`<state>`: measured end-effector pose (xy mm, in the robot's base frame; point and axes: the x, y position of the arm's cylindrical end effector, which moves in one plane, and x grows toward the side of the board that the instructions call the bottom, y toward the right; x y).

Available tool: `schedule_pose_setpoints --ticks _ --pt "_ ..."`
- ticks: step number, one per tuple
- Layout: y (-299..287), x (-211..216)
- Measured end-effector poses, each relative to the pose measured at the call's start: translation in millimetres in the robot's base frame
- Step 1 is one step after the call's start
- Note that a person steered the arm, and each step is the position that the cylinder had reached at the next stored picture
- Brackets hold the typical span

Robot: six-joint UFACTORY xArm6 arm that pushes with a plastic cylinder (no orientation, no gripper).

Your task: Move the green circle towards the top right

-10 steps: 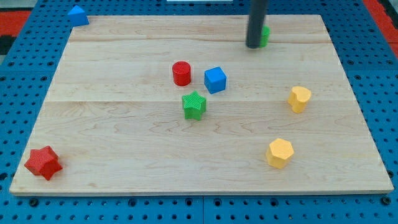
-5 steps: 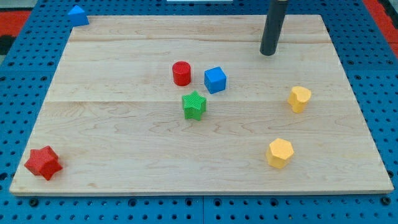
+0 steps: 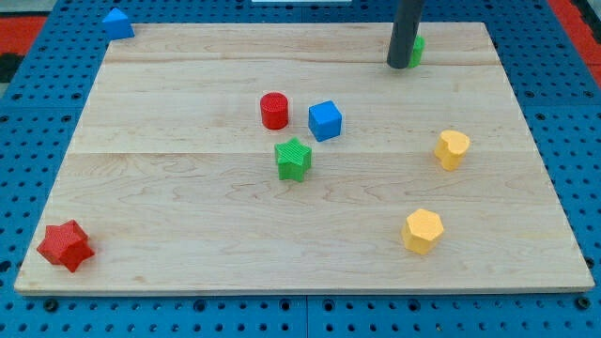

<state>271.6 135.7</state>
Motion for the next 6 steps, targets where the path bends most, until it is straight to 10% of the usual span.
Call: schedule_pose_setpoints --ticks 6 --pt "57 -27"
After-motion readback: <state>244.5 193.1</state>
